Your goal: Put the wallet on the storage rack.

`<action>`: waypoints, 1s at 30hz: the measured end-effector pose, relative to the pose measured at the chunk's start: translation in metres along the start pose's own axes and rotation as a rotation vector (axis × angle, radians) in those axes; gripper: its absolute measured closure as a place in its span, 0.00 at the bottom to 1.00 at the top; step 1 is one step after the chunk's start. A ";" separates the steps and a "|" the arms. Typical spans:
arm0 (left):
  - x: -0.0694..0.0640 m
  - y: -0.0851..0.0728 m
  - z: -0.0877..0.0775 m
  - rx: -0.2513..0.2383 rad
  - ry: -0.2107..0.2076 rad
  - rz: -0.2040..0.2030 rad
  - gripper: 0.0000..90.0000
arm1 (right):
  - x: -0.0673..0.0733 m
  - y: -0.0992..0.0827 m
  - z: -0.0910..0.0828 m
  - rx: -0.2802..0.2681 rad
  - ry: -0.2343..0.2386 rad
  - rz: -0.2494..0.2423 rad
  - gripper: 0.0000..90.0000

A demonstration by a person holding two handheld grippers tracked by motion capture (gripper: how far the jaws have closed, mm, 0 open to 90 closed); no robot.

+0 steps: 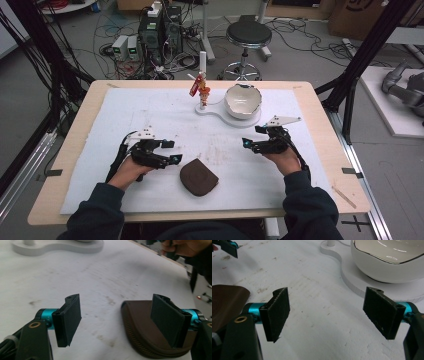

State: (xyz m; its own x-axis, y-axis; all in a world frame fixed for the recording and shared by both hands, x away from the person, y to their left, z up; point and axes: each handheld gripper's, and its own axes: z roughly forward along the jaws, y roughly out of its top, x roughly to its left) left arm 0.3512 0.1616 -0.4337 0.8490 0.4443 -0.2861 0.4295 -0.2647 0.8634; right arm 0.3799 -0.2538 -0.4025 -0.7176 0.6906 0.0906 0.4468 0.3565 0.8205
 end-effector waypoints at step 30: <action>-0.001 0.000 0.031 0.091 -0.063 -0.112 0.94 | 0.002 0.000 0.003 0.017 0.020 -0.005 0.28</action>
State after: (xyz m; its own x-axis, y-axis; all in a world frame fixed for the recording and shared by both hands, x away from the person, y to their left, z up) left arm 0.3598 0.1341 -0.4465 0.8108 0.4213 -0.4063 0.5460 -0.2946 0.7843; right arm 0.3802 -0.2500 -0.4040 -0.7304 0.6760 0.0978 0.4517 0.3707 0.8115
